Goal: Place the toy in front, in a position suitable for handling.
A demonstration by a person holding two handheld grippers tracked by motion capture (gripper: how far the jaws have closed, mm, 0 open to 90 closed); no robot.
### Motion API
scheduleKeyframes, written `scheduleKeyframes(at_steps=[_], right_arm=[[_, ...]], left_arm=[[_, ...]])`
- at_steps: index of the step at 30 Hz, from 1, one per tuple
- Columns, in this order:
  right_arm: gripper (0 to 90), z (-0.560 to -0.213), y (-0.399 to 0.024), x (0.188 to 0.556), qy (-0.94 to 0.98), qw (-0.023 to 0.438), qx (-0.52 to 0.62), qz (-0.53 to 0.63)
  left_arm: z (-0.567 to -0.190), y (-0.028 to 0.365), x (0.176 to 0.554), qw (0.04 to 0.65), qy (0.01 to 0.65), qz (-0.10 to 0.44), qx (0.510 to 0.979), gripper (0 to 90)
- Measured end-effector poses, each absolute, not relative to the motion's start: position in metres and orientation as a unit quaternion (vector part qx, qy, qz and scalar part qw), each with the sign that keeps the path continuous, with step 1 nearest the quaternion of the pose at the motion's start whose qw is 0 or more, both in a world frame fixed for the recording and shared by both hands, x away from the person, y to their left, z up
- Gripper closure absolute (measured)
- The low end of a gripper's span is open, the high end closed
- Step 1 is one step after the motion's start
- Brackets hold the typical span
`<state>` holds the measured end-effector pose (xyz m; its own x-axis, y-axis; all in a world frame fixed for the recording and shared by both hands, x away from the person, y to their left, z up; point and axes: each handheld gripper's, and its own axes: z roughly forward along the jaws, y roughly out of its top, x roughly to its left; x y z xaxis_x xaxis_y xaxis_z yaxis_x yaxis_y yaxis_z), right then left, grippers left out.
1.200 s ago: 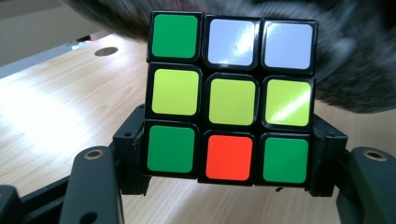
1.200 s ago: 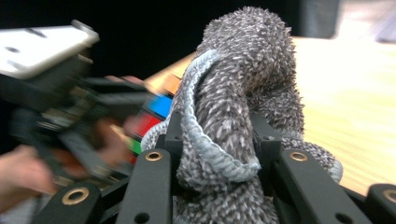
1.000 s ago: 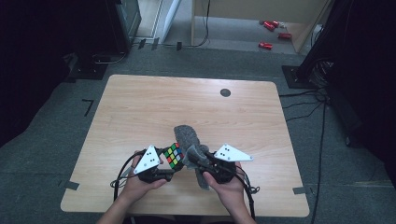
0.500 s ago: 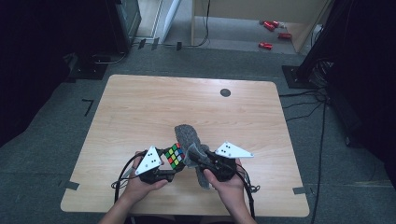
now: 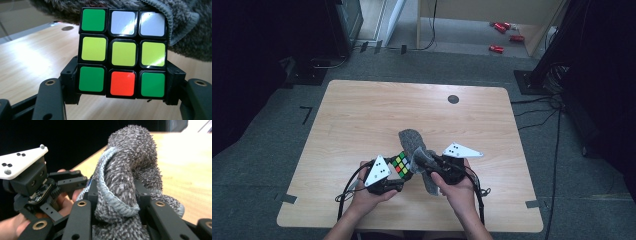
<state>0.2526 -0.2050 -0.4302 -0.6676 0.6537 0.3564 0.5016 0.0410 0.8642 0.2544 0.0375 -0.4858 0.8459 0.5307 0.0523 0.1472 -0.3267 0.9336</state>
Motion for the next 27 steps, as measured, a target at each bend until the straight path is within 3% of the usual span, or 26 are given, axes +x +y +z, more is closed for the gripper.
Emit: scheduleKeyframes(at_steps=[3,9,16,27], right_arm=[[67.0,-0.437,-0.203,0.251,0.741,0.087,0.375,0.55],[69.7,-0.449,-0.216,0.252,0.714,0.072,0.42,0.556],[69.1,-0.428,-0.2,0.235,0.709,0.074,0.368,0.597],[69.4,-0.427,-0.201,0.233,0.715,0.077,0.352,0.599]], left_arm=[[-0.491,0.041,0.252,0.542,0.207,0.187,0.793,34.4],[-0.496,0.045,0.248,0.572,0.213,0.174,0.773,34.5],[-0.483,0.044,0.243,0.572,0.227,0.182,0.767,34.6],[-0.483,0.036,0.24,0.556,0.224,0.179,0.78,34.6]])
